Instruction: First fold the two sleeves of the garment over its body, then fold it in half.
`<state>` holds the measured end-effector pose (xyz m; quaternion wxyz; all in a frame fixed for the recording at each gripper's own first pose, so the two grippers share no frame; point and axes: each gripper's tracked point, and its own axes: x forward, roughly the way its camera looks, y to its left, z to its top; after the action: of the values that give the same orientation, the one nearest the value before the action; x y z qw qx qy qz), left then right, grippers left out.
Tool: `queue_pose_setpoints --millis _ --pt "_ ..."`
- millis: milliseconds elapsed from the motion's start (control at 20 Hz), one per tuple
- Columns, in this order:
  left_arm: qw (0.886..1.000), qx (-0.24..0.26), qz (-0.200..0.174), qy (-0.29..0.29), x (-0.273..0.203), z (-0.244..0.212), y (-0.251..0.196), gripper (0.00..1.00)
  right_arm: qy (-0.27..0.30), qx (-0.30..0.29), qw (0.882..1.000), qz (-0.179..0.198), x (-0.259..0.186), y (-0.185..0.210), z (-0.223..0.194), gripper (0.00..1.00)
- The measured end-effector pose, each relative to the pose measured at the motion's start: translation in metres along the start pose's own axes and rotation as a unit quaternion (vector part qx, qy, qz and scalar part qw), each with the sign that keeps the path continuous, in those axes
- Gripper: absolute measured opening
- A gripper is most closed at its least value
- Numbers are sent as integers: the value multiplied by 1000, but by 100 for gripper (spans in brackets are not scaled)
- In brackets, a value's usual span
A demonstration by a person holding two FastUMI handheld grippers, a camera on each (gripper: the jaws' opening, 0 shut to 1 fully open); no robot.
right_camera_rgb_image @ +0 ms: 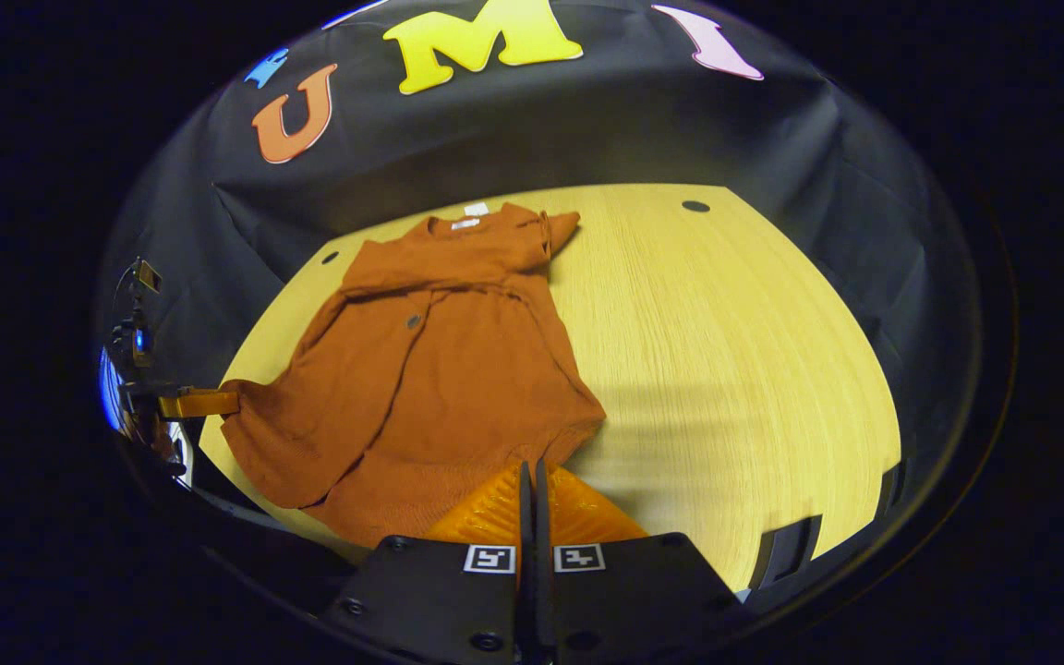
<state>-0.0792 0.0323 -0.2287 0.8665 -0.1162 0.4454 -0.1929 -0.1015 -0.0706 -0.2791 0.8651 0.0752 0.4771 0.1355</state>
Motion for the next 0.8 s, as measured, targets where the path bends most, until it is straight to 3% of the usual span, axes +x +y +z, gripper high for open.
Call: queue_pose_setpoints --millis 250,500,650,800 --pt "998 26 -11 -50 -5 65 -11 4 -53 -9 998 14 -4 9 75 0" --pt "991 60 -31 -118 1 169 -21 3 -102 -39 994 27 2 23 167 1" --pt "984 78 -31 -160 9 234 -19 3 -121 -58 991 20 20 26 221 1" --pt "980 117 -14 -163 36 282 -1 3 -134 -60 989 19 50 34 273 0"
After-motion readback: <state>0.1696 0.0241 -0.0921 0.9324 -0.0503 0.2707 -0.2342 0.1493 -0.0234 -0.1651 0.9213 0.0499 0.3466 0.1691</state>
